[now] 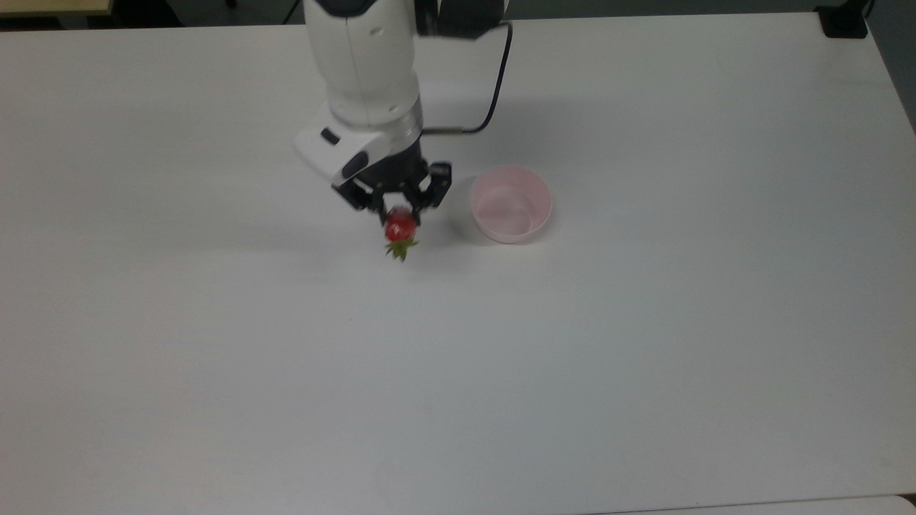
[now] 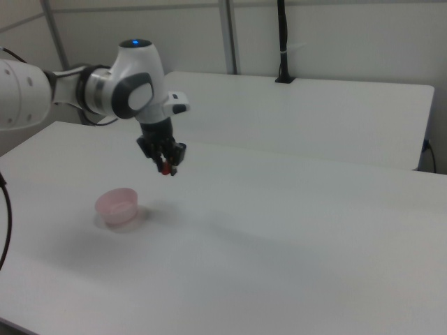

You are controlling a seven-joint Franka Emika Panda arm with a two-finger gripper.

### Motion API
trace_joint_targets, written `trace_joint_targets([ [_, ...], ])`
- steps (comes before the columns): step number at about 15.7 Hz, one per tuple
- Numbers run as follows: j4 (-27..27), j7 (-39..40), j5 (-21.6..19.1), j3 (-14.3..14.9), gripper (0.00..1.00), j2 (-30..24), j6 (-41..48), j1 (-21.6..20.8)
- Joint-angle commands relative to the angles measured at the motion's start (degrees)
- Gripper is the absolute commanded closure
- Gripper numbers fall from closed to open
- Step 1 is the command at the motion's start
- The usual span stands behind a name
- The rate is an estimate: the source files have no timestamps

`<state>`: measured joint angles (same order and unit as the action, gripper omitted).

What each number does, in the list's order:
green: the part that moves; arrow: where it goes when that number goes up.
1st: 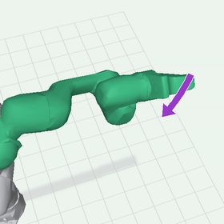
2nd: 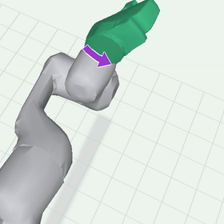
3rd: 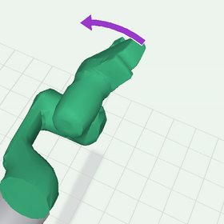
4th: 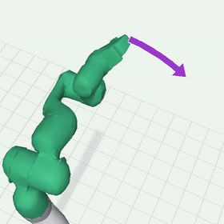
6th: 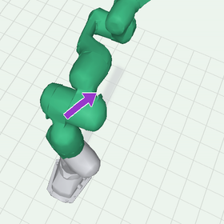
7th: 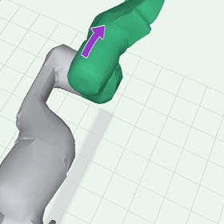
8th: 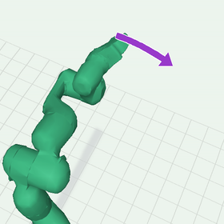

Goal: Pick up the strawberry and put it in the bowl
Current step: 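Carry the strawberry over the pink bowl and lower it inside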

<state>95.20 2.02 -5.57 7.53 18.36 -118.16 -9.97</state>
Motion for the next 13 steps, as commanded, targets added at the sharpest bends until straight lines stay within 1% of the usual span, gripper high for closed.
trace_joint_targets([
  [1,2.53,0.80,0.39,4.32,0.66,-1.84,3.89,-8.89],
  [2,3.41,0.62,0.39,6.95,0.66,-1.93,4.86,-13.36],
  [3,3.50,0.53,0.39,7.50,0.66,-1.93,6.52,-15.32],
  [5,3.59,0.53,0.39,7.59,0.66,-1.75,9.86,-18.05],
  [6,4.20,0.44,0.39,7.59,0.66,-1.58,10.05,-19.28],
  [7,4.29,-0.34,0.48,7.50,0.65,-1.14,9.70,-19.73],
  [9,4.21,-2.19,0.56,6.72,0.65,0.35,9.09,-19.30],
  [11,4.29,-2.19,0.56,6.45,0.63,0.80,8.47,-19.03],
  [12,4.47,-2.19,0.56,6.45,0.45,0.97,8.30,-19.12],
  [13,4.82,-2.28,0.65,6.36,0.00,1.41,8.21,-19.29],
])
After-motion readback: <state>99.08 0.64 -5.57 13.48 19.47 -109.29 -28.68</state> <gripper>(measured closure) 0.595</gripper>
